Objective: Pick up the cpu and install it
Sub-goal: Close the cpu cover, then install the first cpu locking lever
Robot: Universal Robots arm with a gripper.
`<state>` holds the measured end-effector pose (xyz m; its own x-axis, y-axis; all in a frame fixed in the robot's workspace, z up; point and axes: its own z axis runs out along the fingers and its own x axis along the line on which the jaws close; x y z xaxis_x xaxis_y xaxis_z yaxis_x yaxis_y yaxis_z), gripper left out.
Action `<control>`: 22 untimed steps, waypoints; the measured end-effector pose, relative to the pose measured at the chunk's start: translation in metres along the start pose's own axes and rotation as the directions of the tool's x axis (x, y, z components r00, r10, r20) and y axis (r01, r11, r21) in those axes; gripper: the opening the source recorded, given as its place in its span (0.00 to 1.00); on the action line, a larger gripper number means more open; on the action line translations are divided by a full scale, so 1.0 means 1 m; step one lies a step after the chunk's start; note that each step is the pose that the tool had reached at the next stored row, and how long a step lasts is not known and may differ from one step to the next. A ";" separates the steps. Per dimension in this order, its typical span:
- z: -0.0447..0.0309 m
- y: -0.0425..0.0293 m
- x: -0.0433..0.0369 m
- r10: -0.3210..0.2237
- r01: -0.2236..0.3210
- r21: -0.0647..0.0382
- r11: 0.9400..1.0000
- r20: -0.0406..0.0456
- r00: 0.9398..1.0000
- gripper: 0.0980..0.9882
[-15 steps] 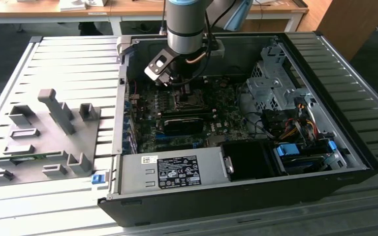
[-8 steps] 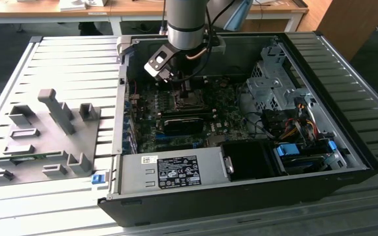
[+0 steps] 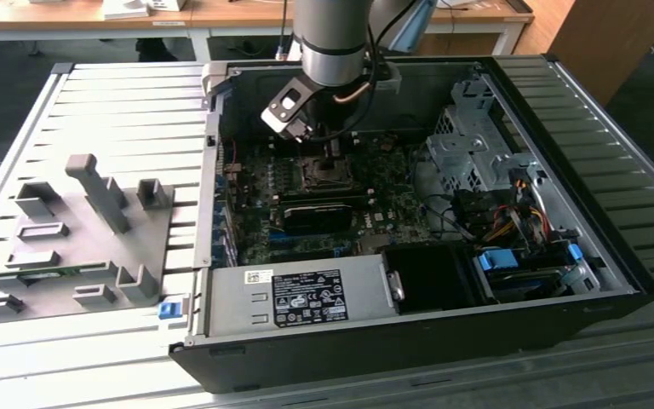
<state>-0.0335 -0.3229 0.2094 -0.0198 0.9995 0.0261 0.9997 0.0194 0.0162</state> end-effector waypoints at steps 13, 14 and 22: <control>-0.0012 0.0057 -0.0002 0.000 0.000 0.000 1.000 0.000 1.000 0.01; -0.0012 0.0057 -0.0002 0.000 0.000 0.000 1.000 0.000 1.000 0.01; -0.0031 0.0057 -0.0002 0.000 0.000 0.000 1.000 0.000 1.000 0.01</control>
<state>-0.0278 -0.3230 0.2126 -0.0198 0.9995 0.0260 0.9997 0.0194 0.0162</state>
